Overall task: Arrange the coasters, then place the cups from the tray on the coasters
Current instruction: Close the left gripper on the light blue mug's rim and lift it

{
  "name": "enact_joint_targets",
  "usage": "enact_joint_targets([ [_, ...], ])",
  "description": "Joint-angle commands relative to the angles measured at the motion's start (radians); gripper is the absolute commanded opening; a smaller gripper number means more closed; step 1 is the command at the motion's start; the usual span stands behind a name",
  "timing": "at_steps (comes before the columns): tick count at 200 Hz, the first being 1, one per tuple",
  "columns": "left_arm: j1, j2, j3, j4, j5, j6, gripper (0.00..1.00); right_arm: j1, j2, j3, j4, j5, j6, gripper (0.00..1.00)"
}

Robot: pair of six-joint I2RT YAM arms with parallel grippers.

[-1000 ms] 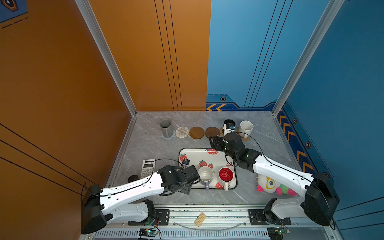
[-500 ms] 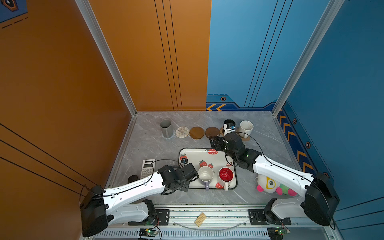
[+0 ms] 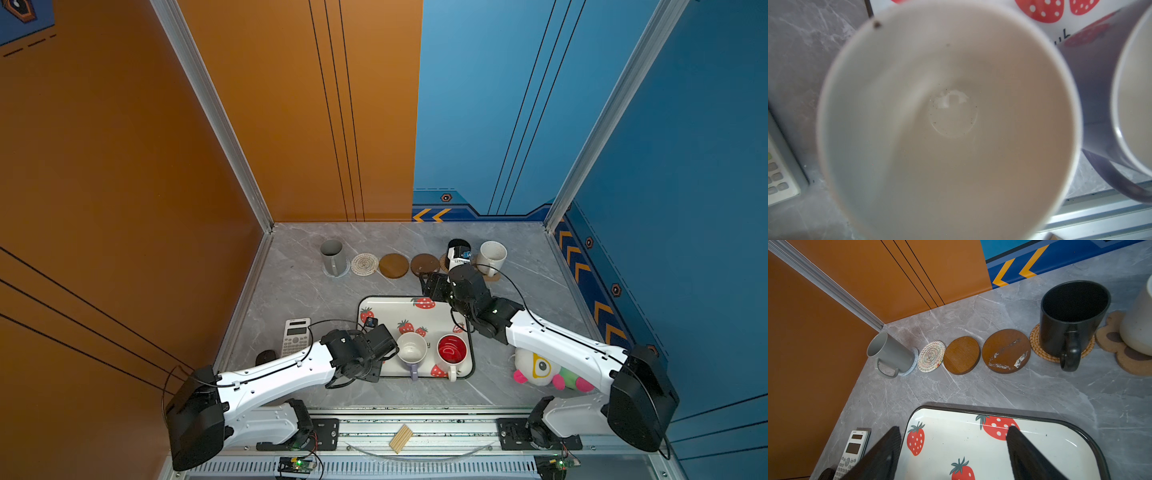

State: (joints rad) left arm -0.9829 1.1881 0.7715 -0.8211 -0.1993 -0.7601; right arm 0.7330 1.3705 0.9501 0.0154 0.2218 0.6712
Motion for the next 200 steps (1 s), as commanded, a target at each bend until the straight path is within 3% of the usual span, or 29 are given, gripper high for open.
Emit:
enact_joint_targets([
  [1,0.013,0.009,-0.018,0.014,0.02,0.013,0.34,-0.004,0.003,-0.014,-0.005,0.021,0.012,0.79],
  [41,0.014,0.001,-0.024,0.018,0.017,0.01,0.22,-0.004,0.006,-0.014,-0.005,0.02,0.012,0.79],
  [74,0.015,-0.013,-0.023,0.017,0.013,0.005,0.0,-0.004,0.004,-0.013,-0.006,0.018,0.011,0.79],
  [153,0.012,-0.147,0.005,0.003,-0.037,-0.008,0.0,-0.012,0.002,-0.016,-0.012,0.018,0.01,0.79],
  [200,0.024,-0.106,0.074,-0.055,-0.084,0.031,0.0,-0.017,0.017,-0.011,-0.011,0.005,0.009,0.79],
])
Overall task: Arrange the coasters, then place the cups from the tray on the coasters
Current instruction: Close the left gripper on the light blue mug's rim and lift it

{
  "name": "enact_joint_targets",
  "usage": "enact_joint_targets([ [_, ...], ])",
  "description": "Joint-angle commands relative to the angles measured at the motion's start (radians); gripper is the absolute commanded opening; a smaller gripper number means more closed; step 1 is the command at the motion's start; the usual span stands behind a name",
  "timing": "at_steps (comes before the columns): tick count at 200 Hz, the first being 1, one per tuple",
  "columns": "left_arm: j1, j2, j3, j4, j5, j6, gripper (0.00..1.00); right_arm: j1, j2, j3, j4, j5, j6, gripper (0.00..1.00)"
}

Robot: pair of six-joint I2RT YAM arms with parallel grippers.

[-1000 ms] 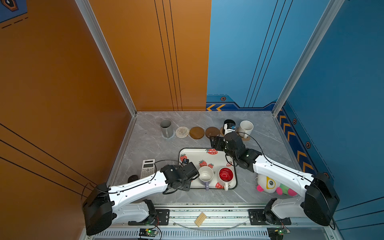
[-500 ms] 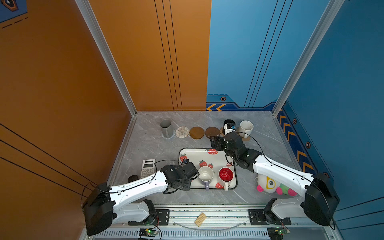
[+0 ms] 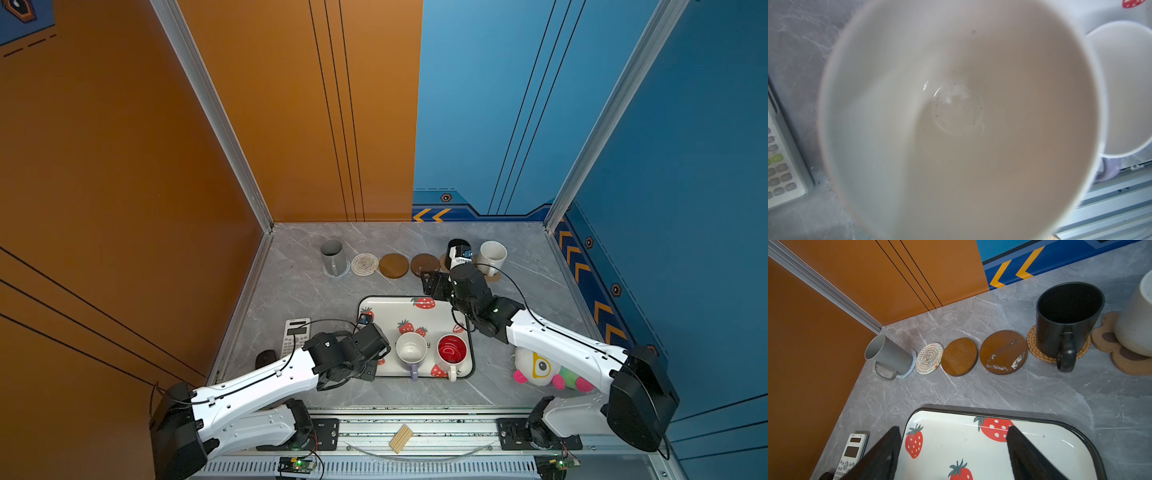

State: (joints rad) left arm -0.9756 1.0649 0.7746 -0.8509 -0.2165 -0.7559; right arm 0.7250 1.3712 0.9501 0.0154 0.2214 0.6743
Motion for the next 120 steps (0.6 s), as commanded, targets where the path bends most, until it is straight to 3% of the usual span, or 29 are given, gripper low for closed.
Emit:
enact_joint_targets([
  [1,0.017,0.019,0.072,-0.026,-0.067,0.028,0.0,-0.009,0.017,-0.01,-0.011,0.006,0.006,0.79],
  [49,0.1,0.104,0.153,-0.025,-0.061,0.101,0.0,-0.012,0.029,-0.004,-0.002,-0.008,0.006,0.79],
  [120,0.314,0.194,0.283,0.017,-0.032,0.232,0.0,-0.016,0.042,-0.003,-0.008,-0.012,0.007,0.79],
])
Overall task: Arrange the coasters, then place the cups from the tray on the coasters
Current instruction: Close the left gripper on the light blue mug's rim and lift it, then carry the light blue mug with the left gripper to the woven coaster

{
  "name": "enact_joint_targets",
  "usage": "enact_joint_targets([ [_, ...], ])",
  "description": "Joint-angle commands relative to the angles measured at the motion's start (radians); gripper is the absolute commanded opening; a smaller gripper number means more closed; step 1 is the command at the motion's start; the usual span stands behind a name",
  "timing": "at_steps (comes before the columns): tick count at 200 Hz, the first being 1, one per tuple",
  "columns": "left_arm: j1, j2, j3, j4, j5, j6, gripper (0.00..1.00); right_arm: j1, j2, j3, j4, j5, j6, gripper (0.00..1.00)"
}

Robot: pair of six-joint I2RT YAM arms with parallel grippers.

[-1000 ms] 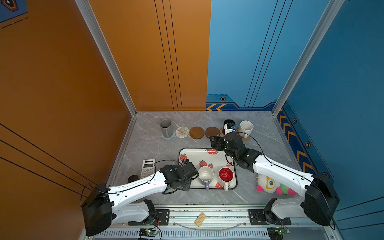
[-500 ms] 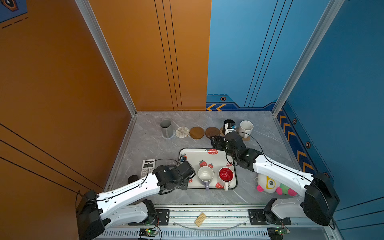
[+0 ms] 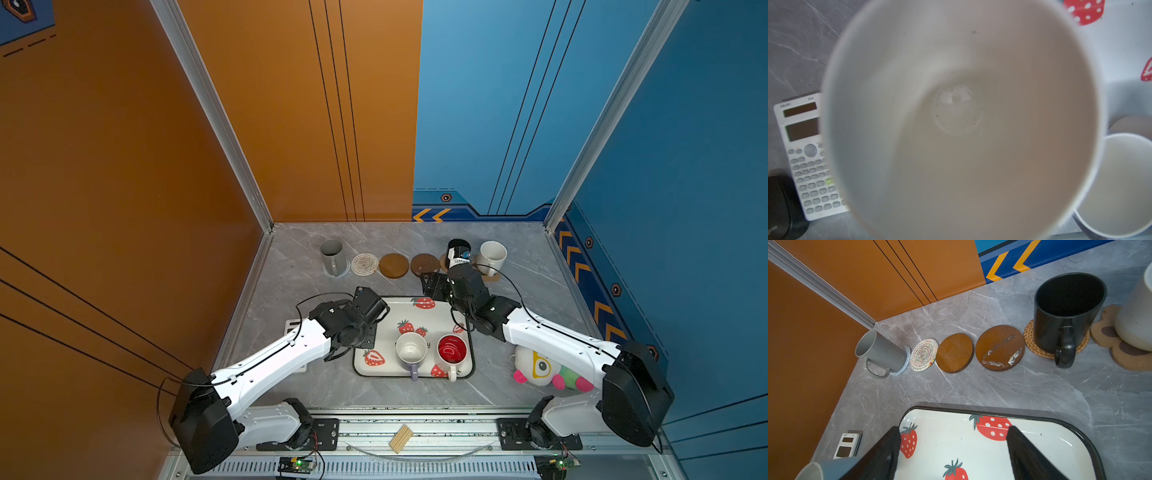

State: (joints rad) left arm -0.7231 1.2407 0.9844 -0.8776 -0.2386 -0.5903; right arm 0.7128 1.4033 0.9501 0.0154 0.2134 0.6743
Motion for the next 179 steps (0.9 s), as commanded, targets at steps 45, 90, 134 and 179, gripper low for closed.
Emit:
enact_joint_targets([
  [45,0.177,0.115,0.158,0.115,0.034,0.129,0.0,-0.054,0.014,-0.012,-0.006,-0.025,0.01,0.79],
  [90,0.261,0.241,0.286,0.139,0.047,0.168,0.0,-0.086,0.0,-0.041,0.008,-0.044,0.018,0.79],
  [134,0.325,0.354,0.386,0.149,0.074,0.198,0.0,-0.123,-0.017,-0.072,0.019,-0.058,0.027,0.79],
  [179,0.353,0.453,0.479,0.174,0.091,0.209,0.0,-0.154,-0.006,-0.089,0.028,-0.077,0.036,0.79],
])
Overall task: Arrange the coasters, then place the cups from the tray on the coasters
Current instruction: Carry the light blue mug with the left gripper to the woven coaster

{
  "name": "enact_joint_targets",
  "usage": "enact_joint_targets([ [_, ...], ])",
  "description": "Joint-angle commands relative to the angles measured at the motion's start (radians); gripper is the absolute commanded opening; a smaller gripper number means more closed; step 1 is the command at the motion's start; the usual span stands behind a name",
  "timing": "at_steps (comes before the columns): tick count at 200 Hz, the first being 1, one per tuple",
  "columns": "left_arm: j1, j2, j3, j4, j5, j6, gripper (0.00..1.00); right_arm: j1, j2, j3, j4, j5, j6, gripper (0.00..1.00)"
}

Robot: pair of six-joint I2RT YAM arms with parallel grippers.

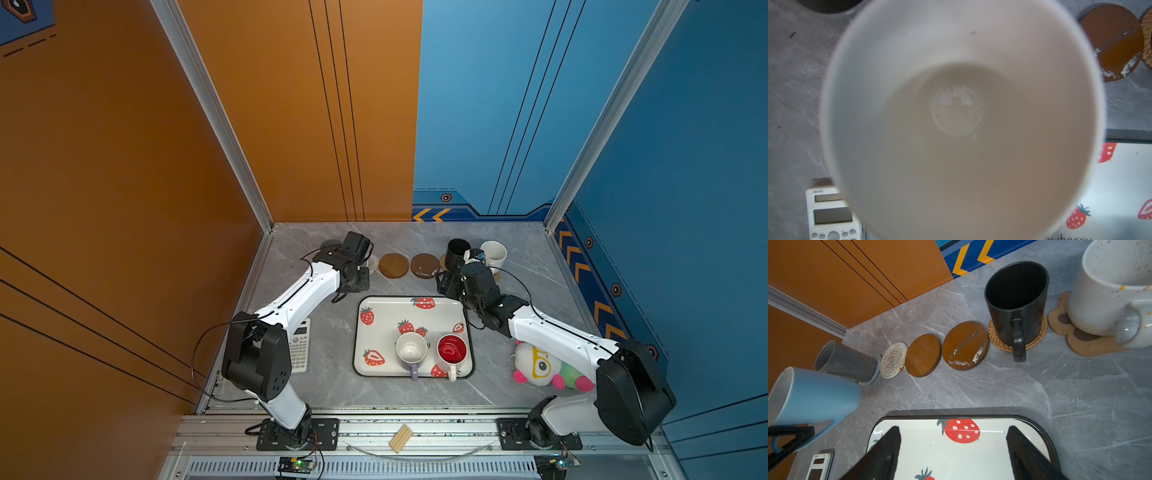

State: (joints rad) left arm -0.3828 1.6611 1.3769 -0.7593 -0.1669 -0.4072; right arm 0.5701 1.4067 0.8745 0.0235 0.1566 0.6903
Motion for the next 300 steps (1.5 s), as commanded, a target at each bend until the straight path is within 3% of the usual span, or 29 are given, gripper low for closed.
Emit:
enact_joint_targets([
  [1,0.013,0.035,0.089,0.055,0.02,0.027,0.0,-0.012,-0.009,-0.014,0.02,-0.02,0.02,0.79],
  [139,0.055,0.301,0.337,0.055,0.018,0.073,0.0,-0.064,-0.023,-0.056,0.03,-0.038,0.019,0.79],
  [300,0.074,0.402,0.399,0.054,-0.003,0.075,0.0,-0.082,0.023,-0.051,0.053,-0.062,0.027,0.79],
])
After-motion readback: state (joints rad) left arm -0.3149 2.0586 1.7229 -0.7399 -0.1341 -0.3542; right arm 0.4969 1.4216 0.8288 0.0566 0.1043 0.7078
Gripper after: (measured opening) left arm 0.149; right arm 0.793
